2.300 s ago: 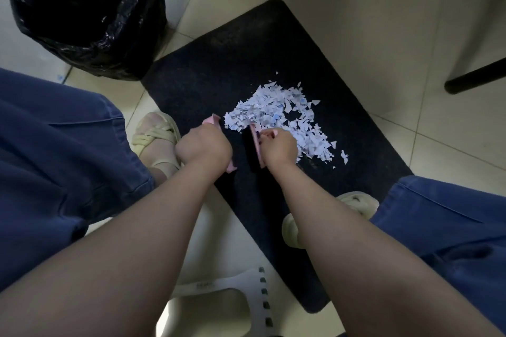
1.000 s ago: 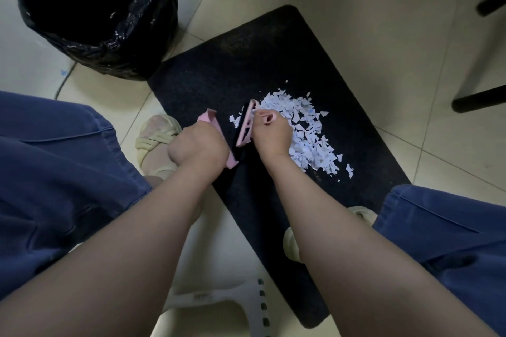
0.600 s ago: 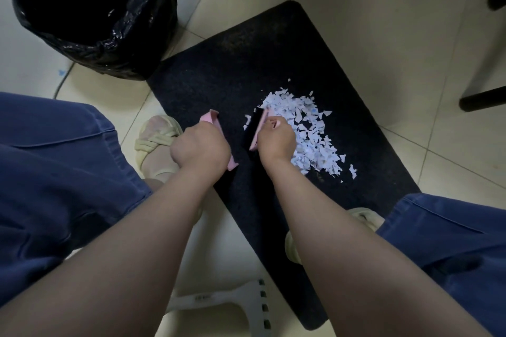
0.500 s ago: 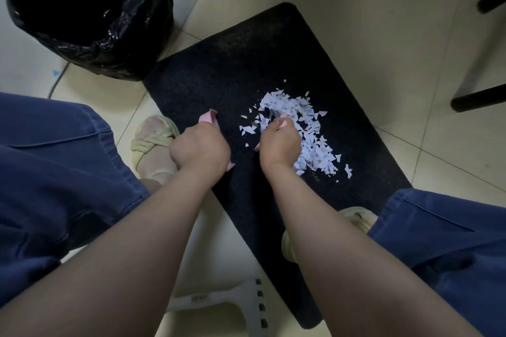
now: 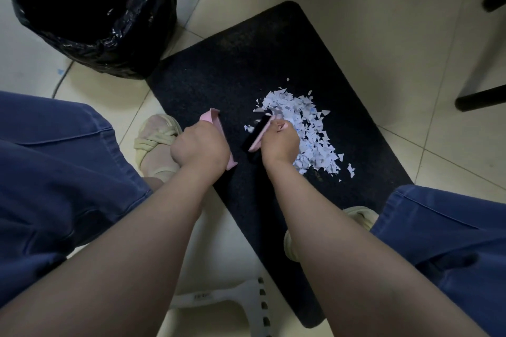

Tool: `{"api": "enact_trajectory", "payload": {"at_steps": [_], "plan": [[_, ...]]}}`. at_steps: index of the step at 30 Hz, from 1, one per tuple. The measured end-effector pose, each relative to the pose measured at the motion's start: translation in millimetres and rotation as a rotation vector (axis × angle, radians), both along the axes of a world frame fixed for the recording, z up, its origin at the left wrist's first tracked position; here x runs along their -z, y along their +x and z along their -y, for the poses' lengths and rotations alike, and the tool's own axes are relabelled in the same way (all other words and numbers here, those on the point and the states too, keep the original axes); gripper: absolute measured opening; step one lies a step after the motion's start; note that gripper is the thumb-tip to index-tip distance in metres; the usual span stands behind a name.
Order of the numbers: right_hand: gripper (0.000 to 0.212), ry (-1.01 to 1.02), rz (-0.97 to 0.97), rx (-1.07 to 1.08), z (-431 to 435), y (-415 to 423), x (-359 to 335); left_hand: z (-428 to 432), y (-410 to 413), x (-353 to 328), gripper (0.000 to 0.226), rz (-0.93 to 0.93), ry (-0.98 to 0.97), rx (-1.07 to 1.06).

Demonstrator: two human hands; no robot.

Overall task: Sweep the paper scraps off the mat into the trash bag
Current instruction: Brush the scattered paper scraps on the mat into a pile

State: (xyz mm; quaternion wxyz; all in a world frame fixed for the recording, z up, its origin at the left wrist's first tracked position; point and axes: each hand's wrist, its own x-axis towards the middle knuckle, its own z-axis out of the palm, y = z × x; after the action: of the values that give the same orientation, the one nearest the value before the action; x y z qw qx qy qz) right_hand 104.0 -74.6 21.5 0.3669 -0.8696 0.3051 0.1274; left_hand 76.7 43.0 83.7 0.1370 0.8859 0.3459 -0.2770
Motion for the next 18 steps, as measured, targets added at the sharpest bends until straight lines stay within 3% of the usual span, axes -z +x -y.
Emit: {"api": "enact_trajectory", "payload": {"at_steps": [5, 9, 11, 18], "plan": [[0.024, 0.019, 0.133, 0.172, 9, -4, -11, 6, 5, 1, 0.025, 0.014, 0.021, 0.029], [0.016, 0.153, 0.074, -0.07, -5, -3, -1, 9, 5, 2, 0.026, 0.027, 0.049, 0.031], [0.015, 0.214, 0.01, -0.085, -8, -2, 7, 9, 4, 3, 0.028, 0.036, 0.048, 0.04], [0.024, -0.107, 0.082, 0.074, 6, -7, -10, 7, 7, 3, 0.027, 0.03, 0.032, 0.042]]}}
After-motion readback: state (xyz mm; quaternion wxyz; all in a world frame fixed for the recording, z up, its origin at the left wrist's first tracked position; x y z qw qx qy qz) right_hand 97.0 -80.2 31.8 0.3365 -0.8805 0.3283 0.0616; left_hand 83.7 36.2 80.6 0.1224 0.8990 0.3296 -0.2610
